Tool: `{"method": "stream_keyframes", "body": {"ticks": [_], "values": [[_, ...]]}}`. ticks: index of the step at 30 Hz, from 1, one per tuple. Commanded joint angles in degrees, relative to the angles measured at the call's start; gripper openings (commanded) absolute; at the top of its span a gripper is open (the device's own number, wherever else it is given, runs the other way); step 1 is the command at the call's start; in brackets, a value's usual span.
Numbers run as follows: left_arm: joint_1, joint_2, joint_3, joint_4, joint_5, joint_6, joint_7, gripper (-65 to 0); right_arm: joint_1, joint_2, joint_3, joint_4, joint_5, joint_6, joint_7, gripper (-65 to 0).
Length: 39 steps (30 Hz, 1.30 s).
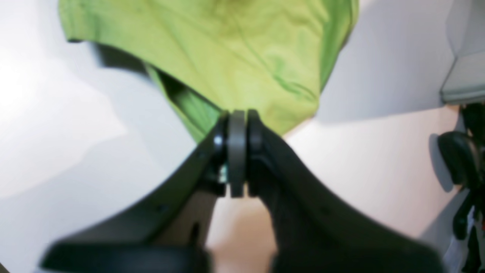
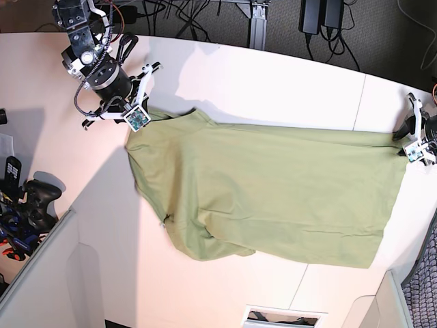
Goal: Layout the t-shirt on the table in an organized manner, then fold the t-shirt properly
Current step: 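Lower the shirt flat onto the table with both grippers holding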
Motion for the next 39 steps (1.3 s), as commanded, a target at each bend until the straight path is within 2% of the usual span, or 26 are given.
{"method": "stream_keyframes", "body": {"ticks": [1,3,4,9,12,16,18,20,21,24,25,27,28,32,36,37,39], "values": [[-0.5,-1.5,-1.3,1.4,-0.4,1.3,0.1,-37.4,0.3,0.8,0.7,0.8,0.6,-0.6,0.7,-52.1],[-0.1,-1.5,-2.6,2.9,-0.4,2.2,0.5,-37.4,0.1,0.8,0.7,0.9,1.6,-0.6,0.2,-37.1],[-0.1,-1.5,-3.7,3.7,-0.4,2.2,0.5,-37.4,0.1,0.8,0.7,1.0,1.7,-0.6,0.0,-33.6],[0.0,-1.4,-10.6,9.3,-4.7,3.1,0.3,-37.4,0.1,0.2,3.1,4.8,1.7,-1.1,0.1,-33.1],[-0.2,-1.1,-13.0,12.4,-6.7,3.1,-1.6,-37.4,0.6,-0.4,6.9,8.6,2.9,-4.3,1.6,-33.1],[-1.7,2.0,-13.3,12.5,-7.4,3.8,-2.6,-37.4,5.2,-3.8,11.8,8.6,6.6,-7.9,2.9,-33.1],[-2.3,4.4,-13.3,10.8,-7.6,6.6,-2.5,-37.4,8.7,-6.3,12.5,6.1,7.6,-9.6,3.4,-33.2],[-3.1,7.0,-13.2,8.1,-7.5,9.5,-2.5,-37.5,12.4,-8.8,12.2,1.5,7.5,-9.6,3.9,-36.0],[-3.5,8.0,-13.0,6.4,-7.5,10.7,-2.1,-37.5,14.0,-10.1,11.9,-1.6,7.6,-9.5,3.9,-40.1],[-4.7,10.0,-13.0,1.0,-7.5,12.2,-2.2,-37.8,17.9,-13.7,11.3,-11.3,7.7,-8.1,3.9,-62.0],[-5.1,10.3,-13.0,-0.7,-7.6,12.2,-2.2,-39.8,18.7,-14.6,11.3,-13.9,7.7,-6.5,4.1,-65.0],[-5.1,10.8,-13.0,-3.0,-7.5,12.2,-2.2,-46.3,19.2,-15.8,11.3,-17.8,7.7,-3.3,5.6,-65.0],[-5.1,11.1,-13.0,-3.9,-7.5,12.2,-2.2,-49.2,19.1,-16.0,11.3,-19.1,7.7,-2.9,7.0,-65.0],[-5.1,12.2,-13.0,-6.8,-7.5,12.0,-2.1,-58.5,19.1,-16.2,11.3,-21.8,7.7,-2.9,7.7,-65.0],[-4.1,12.2,-13.0,-8.0,-7.5,11.9,-2.1,-63.5,18.4,-16.1,11.3,-21.9,7.7,-2.9,4.3,-65.0],[-3.3,12.2,-13.0,-8.0,-7.5,11.0,-2.1,-63.7,17.7,-15.9,11.3,-21.9,7.8,-2.9,3.8,-65.0],[-1.5,12.2,-13.0,-7.8,-7.5,6.0,-2.2,-63.7,15.8,-15.3,11.3,-21.9,8.3,-2.9,3.8,-65.0]]}}
